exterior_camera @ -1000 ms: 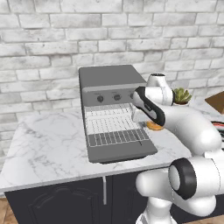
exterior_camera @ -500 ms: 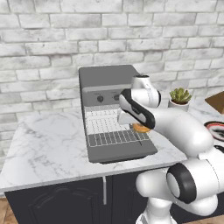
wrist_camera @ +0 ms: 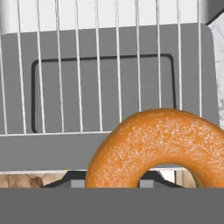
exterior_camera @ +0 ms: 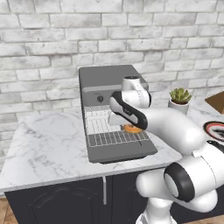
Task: Pick up the bagel from the plate, place it on the toaster oven rack, close the door, and set the timer.
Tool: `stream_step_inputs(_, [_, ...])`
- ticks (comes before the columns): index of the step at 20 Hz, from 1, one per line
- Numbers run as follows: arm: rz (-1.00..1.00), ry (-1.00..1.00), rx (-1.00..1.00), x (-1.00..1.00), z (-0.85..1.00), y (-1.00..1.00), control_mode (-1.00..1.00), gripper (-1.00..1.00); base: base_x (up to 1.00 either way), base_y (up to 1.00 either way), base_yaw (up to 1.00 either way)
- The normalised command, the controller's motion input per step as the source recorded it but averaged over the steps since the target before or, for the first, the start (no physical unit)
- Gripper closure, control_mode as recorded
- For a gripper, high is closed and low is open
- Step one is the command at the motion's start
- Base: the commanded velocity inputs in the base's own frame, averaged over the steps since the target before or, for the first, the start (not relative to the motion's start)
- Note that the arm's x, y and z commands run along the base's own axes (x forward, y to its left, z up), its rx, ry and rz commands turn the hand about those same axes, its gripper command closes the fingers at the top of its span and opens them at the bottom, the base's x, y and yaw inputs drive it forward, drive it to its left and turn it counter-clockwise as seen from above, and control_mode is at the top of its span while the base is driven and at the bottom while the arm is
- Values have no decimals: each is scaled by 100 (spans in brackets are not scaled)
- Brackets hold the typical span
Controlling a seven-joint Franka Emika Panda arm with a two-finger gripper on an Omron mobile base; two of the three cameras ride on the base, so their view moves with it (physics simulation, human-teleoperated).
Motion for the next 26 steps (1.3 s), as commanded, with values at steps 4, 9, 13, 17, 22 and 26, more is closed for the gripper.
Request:
stream_step_inputs(4, [0, -1, 0, 16, -11, 15, -100, 100, 0, 0, 0])
stream_step_inputs(9, [0, -6, 0, 16, -18, 9, -100, 100, 0, 0, 0])
stream_step_inputs(13, [0, -6, 0, 18, -25, 8, -100, 100, 0, 0, 0])
stream_step_inputs(17, [0, -4, 0, 18, -23, 4, -100, 100, 0, 0, 0])
stream_step_inputs(22, [0, -2, 0, 20, -15, 2, -100, 100, 0, 0, 0])
stream_step_inputs(26, [0, -2, 0, 17, -8, 0, -100, 100, 0, 0, 0])
